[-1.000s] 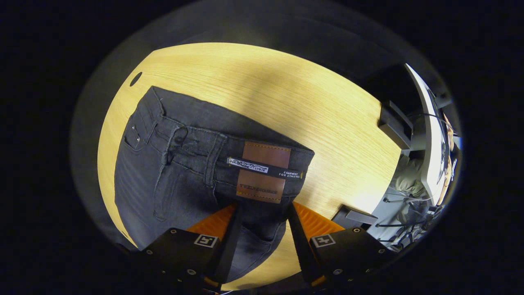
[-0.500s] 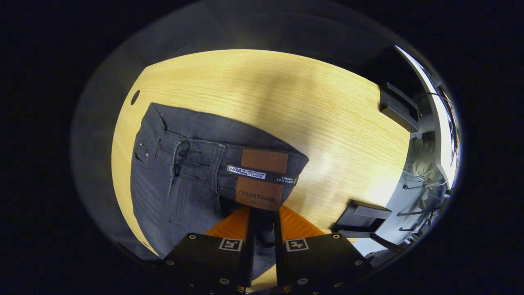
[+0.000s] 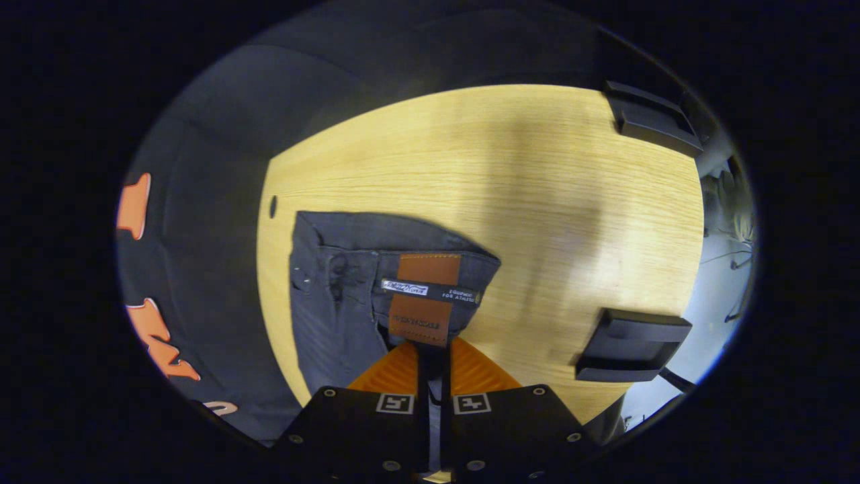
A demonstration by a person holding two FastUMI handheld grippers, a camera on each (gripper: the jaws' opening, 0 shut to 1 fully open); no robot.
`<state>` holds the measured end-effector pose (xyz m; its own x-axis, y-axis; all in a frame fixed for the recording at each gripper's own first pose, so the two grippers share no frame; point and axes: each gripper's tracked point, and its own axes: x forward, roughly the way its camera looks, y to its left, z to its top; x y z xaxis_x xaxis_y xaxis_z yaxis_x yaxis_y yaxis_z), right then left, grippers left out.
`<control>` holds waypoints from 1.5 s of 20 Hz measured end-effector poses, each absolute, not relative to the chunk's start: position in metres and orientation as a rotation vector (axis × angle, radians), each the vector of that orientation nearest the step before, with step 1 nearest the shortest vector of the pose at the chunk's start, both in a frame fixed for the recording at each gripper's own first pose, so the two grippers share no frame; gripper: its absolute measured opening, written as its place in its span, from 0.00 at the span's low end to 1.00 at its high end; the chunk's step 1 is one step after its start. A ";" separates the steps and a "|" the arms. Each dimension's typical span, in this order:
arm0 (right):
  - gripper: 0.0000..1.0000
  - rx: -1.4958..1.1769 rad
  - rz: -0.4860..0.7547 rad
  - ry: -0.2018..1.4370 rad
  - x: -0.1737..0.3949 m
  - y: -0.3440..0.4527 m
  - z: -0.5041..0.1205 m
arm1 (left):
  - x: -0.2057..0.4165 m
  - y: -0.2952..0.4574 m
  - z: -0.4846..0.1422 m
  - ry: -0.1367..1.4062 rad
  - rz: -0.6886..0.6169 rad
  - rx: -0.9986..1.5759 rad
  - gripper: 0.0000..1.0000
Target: Grasp the waist and the cuffs of the jeans and fold them to make the two legs overlap; first hold the waist and fold one-third of the jeans toward the cuffs, then hold the cuffs and fold the remaining one-third in the same direction to finish folding.
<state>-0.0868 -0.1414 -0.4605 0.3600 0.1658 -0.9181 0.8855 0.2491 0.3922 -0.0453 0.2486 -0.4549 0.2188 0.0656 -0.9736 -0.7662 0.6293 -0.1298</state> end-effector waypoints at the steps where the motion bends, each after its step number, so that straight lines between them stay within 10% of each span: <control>1: 0.07 1.241 -0.648 1.103 -0.082 -0.139 -0.455 | -0.041 0.246 -0.445 1.198 0.629 -0.721 0.01; 13: 0.11 1.269 -0.559 0.964 -0.013 -0.117 -0.379 | 0.053 0.227 -0.377 1.019 0.377 -0.788 0.01; 30: 0.07 1.309 -0.609 0.980 0.063 -0.110 -0.368 | 0.186 0.217 -0.428 1.162 0.317 -0.632 0.01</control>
